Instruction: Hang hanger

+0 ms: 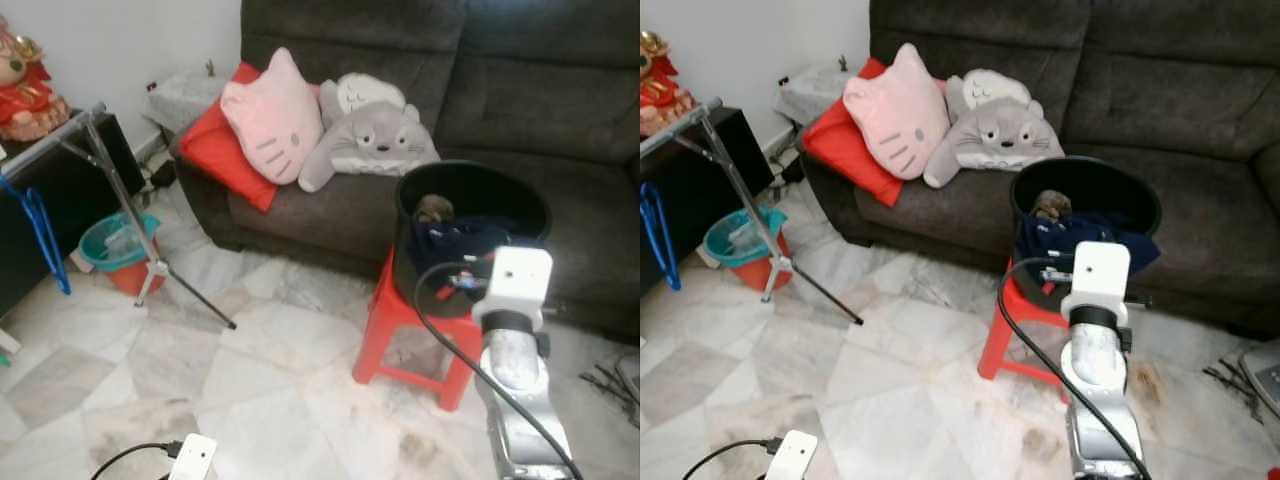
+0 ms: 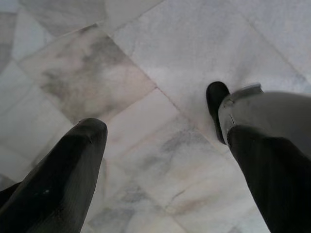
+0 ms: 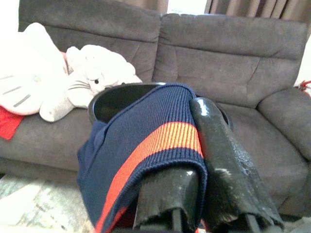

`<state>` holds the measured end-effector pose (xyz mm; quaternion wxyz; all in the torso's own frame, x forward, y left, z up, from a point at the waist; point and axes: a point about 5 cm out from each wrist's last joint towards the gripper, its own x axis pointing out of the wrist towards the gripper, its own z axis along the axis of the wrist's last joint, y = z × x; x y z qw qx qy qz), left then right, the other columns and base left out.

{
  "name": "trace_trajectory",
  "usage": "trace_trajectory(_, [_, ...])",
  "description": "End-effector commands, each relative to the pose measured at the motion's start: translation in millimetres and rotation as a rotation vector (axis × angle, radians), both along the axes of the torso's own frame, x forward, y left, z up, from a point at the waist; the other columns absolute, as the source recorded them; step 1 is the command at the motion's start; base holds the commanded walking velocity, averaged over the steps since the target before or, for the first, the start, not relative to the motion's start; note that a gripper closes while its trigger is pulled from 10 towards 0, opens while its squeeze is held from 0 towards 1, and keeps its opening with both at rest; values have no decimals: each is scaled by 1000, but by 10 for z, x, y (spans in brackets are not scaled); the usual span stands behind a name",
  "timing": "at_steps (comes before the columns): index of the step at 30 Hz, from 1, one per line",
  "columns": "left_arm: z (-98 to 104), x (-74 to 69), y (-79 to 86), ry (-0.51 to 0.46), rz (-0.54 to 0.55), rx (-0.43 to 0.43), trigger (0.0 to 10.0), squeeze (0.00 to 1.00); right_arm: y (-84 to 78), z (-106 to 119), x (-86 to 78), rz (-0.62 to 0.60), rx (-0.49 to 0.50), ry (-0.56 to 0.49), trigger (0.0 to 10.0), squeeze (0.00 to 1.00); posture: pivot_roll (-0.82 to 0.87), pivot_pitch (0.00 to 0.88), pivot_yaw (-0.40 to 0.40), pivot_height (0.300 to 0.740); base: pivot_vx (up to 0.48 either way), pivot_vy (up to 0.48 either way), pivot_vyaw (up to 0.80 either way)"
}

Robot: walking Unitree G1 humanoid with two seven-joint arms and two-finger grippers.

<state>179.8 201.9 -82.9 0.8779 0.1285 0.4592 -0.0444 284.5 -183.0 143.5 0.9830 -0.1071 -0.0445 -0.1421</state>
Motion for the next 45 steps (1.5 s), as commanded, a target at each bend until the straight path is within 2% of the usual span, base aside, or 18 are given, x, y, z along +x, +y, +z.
trace_trajectory(1, [-32, -68, 4, 23, 5, -3, 10000, 0, -15, 14, 2, 12, -14, -1, 10000, 0, -8, 0, 38, 740, -337, 0, 0])
trace_trajectory(9, [-30, -61, 4, 23, -1, 3, 10000, 0, 102, 10, 31, 124, -91, 12, 10000, 0, -5, 0, 36, 740, -304, 0, 0])
trace_trajectory(10, [-32, -63, 7, 32, -10, 16, 10000, 0, 145, -26, 44, 183, -181, 39, 10000, 0, -4, 0, 36, 740, 0, 0, 0])
trace_trajectory(12, [-32, -63, 8, 32, -8, 16, 10000, 0, 174, -76, 56, 232, -262, 78, 10000, 0, -8, 0, 37, 740, 0, 0, 0])
trace_trajectory(13, [-32, -62, 8, 32, -7, 13, 10000, 0, 186, -234, 73, 294, -358, 199, 10000, 0, -9, 0, 38, 740, 0, 0, 0])
trace_trajectory(16, [-32, -62, 7, 32, -8, 13, 10000, 0, 169, -427, 67, 343, -414, 337, 10000, 0, -16, 0, 40, 740, 0, 0, 0])
trace_trajectory(18, [-32, -61, 4, 33, -9, 12, 10000, 0, 141, -646, 35, 379, -464, 458, 10000, 0, -16, 0, 40, 740, 0, 0, 0])
trace_trajectory(19, [-32, -59, 1, 33, -10, 10, 10000, 0, 147, -874, -31, 449, -482, 576, 10000, 0, -13, 0, 39, 740, 0, 0, 0])
trace_trajectory(20, [-32, -59, 1, 33, -10, 10, 10000, 0, 147, -874, -31, 449, -482, 576, 10000, 0, -13, 0, 39, 740, 0, 0, 0])
trace_trajectory(28, [-31, -57, 5, 37, -13, 12, 10000, 0, 190, -1582, -354, 566, -478, 922, 10000, 0, -14, 0, 47, 740, 0, 0, 0])
trace_trajectory(30, [-32, -59, 4, 39, -16, 11, 10000, 0, 189, -1683, -404, 587, -503, 980, 10000, 0, -11, 0, 48, 740, 0, 0, 0])
trace_trajectory(31, [-32, -59, 3, 40, -17, 10, 10000, 0, 188, -1706, -414, 590, -507, 992, 10000, 0, -10, 0, 49, 740, 0, 0, 0])
trace_trajectory(33, [-33, -60, 2, 43, -23, 10, 10000, 0, 179, -1735, -421, 547, -431, 998, 10000, 0, -9, 0, 49, 740, 0, 0, 0])
trace_trajectory(35, [-36, -66, 2, 46, -26, 9, 10000, 0, 192, -1709, -349, 552, -398, 972, 10000, 0, -8, 0, 46, 740, 0, 0, 0])
trace_trajectory(37, [-36, -66, 1, 46, -24, 8, 10000, 0, 157, -1620, -245, 475, -300, 900, 10000, 0, 0, 0, 49, 740, 0, 0, 0])
trace_trajectory(38, [-36, -67, 4, 47, -25, 9, 10000, 0, 120, -1543, -163, 434, -290, 851, 10000, 0, -11, 0, 51, 740, 0, 0, 0])
trace_trajectory(42, [-36, -67, 4, 50, -31, 12, 10000, 0, 80, -1502, -78, 390, -256, 824, 10000, 0, -14, 0, 51, 740, 0, 0, 0])
trace_trajectory(45, [-37, -68, 1, 51, -32, 11, 10000, 0, 40, -1513, -49, 360, -282, 827, 10000, 0, -9, 0, 51, 740, 0, 0, 0])
